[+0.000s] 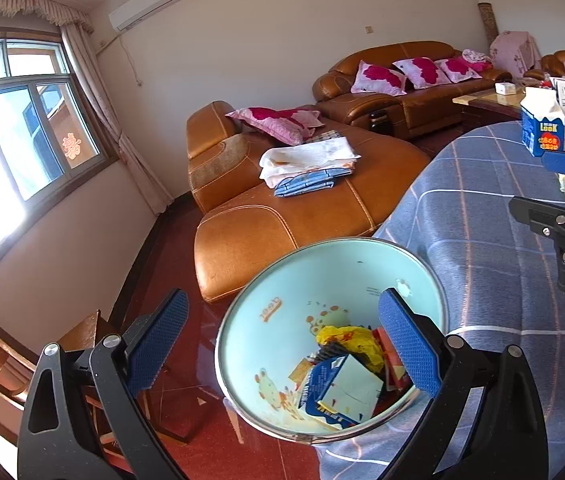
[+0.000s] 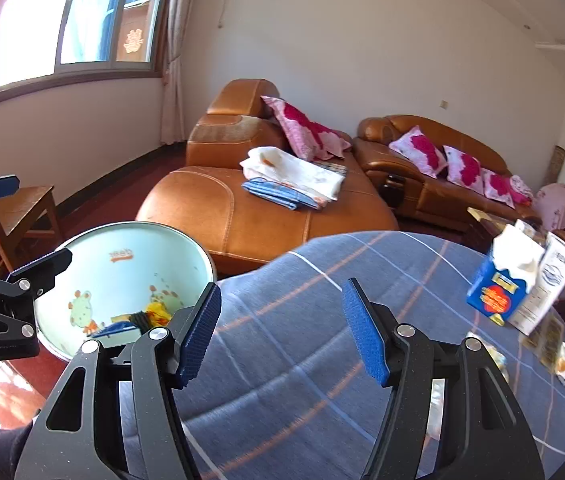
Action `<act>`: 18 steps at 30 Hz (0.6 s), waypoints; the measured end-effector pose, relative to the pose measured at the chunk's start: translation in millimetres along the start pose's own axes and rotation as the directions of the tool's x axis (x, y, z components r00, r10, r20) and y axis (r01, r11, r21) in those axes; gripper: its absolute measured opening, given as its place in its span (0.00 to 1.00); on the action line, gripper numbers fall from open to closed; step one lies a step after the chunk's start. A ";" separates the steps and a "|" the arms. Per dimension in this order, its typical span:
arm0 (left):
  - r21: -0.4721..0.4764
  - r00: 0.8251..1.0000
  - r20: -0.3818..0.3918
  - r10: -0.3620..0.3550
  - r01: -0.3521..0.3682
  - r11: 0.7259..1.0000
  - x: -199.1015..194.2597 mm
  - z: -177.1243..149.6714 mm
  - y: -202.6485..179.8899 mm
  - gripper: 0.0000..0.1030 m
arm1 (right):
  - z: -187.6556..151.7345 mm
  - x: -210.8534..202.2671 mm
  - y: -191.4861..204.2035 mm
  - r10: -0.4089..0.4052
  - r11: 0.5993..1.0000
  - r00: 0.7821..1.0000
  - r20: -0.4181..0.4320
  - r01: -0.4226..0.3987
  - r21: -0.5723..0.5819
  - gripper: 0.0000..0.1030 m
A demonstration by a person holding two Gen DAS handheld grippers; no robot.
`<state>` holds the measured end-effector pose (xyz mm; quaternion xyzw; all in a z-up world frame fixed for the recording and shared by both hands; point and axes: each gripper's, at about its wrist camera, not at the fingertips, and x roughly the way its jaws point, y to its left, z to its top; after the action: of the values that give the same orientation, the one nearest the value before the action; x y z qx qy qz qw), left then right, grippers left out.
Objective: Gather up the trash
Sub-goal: 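Move the left tool to the yellow plastic bag while the right tool moves to the red mesh net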
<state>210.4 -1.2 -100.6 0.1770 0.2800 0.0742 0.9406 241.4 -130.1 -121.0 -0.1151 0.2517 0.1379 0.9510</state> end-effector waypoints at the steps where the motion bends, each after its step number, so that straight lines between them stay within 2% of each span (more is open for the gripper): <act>1: 0.010 1.000 0.006 -0.007 0.007 1.000 -0.7 2.0 -7.1 0.92 | -4.5 -4.8 -9.1 -0.022 1.000 1.000 -0.006 0.022 0.015 0.61; 6: 0.053 0.998 0.032 -0.063 0.061 0.997 -2.8 13.4 -44.0 0.93 | -32.7 -32.4 -57.4 -0.137 0.987 0.990 -0.045 0.140 0.084 0.61; 12: 0.106 0.992 0.061 -0.110 0.103 0.989 -5.0 27.4 -82.8 0.93 | -61.9 -53.2 -117.3 -0.248 0.953 0.963 -0.107 0.263 0.153 0.61; 16: 0.134 0.988 0.077 -0.133 0.122 0.983 -8.8 33.2 -100.7 0.94 | -70.4 -46.0 -143.6 -0.261 0.942 0.944 -0.201 0.294 0.159 0.60; 18: 0.148 0.987 0.080 -0.140 0.127 0.981 -9.4 34.5 -106.6 0.94 | -75.8 -38.0 -153.5 -0.218 0.948 0.949 -0.229 0.261 0.180 0.60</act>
<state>226.0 -112.3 -108.9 0.2276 0.2531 -0.0174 0.9401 225.0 -303.3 -142.8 -0.0586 0.3461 -0.0189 0.9362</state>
